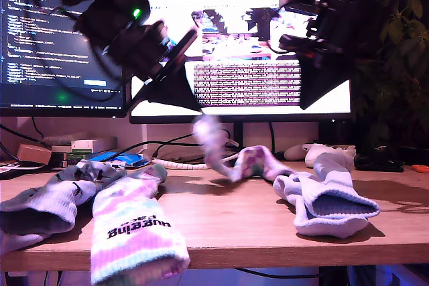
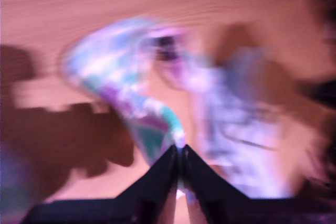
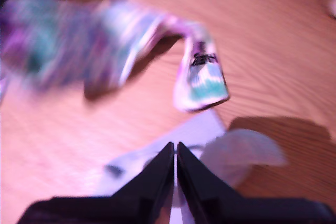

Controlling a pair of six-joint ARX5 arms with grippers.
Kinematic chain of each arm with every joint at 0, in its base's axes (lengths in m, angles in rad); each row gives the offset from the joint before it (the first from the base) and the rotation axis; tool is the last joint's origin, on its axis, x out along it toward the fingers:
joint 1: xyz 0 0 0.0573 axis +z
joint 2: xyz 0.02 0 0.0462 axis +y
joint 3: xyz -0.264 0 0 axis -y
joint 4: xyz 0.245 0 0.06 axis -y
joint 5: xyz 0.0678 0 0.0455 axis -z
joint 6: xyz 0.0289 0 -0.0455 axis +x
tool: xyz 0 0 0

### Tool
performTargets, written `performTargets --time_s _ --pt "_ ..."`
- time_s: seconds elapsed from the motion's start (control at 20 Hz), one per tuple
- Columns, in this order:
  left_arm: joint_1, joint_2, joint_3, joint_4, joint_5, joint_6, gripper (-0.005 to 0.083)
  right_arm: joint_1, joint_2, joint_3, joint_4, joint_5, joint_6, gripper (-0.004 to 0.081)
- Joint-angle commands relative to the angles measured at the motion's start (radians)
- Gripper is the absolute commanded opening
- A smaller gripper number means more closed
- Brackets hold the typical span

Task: Pair up the socks based on colour and pattern, by placing them on top of one another

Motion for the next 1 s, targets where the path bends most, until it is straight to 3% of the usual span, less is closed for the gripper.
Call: performTargets --time_s 0.0,0.15,0.2,0.35,0.4,0.6,0.7,0.8,0.95 --pt "-0.063 0.025 -0.014 -0.029 0.036 -0.003 -0.0019 -0.032 0.001 -0.002 0.01 0.0 -0.001 -0.0012" --pt "-0.143 0.025 -0.014 -0.059 0.085 0.004 -0.0008 -0.088 0.001 -0.002 0.026 -0.001 0.0 -0.0012" --pt "-0.159 0.025 -0.014 -0.072 0.091 0.006 0.0049 -0.101 0.001 -0.002 0.029 -0.002 0.0 -0.0012" --pt "-0.167 0.025 -0.005 -0.07 0.085 0.045 0.0405 -0.129 0.001 -0.002 0.033 -0.007 0.001 -0.0013" --pt "-0.155 0.025 0.006 -0.072 0.071 0.05 0.0424 -0.133 0.001 -0.002 0.034 -0.022 0.001 -0.0012" --pt "-0.064 0.024 0.109 -0.169 -0.035 0.137 0.0373 -0.134 0.001 -0.002 0.033 -0.051 0.004 -0.0012" --pt "-0.021 0.024 0.15 -0.227 -0.198 0.196 0.0316 -0.134 0.001 -0.002 0.033 -0.053 0.004 -0.0013" --pt "0.002 0.025 0.151 -0.249 -0.352 0.228 0.0316 -0.134 0.001 -0.002 0.034 -0.055 0.004 -0.0012" --pt "0.011 0.043 0.151 -0.272 -0.464 0.268 0.0317 -0.134 0.001 -0.002 0.04 -0.057 0.005 -0.0012"
